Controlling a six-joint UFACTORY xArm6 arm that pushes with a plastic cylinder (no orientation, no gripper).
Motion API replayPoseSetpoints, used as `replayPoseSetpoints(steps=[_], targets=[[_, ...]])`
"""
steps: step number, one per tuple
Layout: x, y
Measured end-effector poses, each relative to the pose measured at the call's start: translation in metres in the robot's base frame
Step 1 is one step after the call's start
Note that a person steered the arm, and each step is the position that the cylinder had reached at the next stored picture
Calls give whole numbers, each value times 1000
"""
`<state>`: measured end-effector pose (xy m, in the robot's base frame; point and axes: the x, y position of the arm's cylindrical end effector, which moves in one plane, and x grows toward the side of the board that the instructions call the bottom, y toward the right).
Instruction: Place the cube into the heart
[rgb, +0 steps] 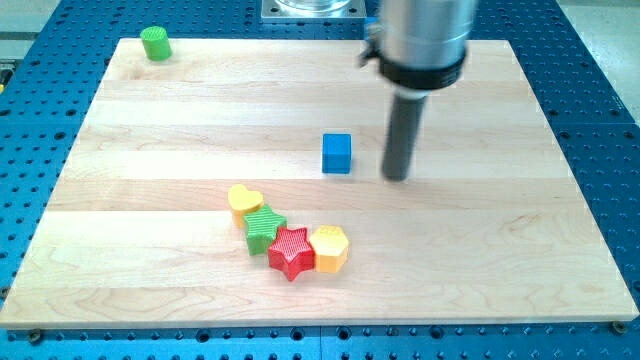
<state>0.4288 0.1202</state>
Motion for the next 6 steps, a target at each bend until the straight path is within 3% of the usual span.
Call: replayPoseSetpoints(steps=[1, 2, 3, 4, 6], targets=[[-49, 4], [-31, -60], [12, -87], [-20, -79], [60, -140]])
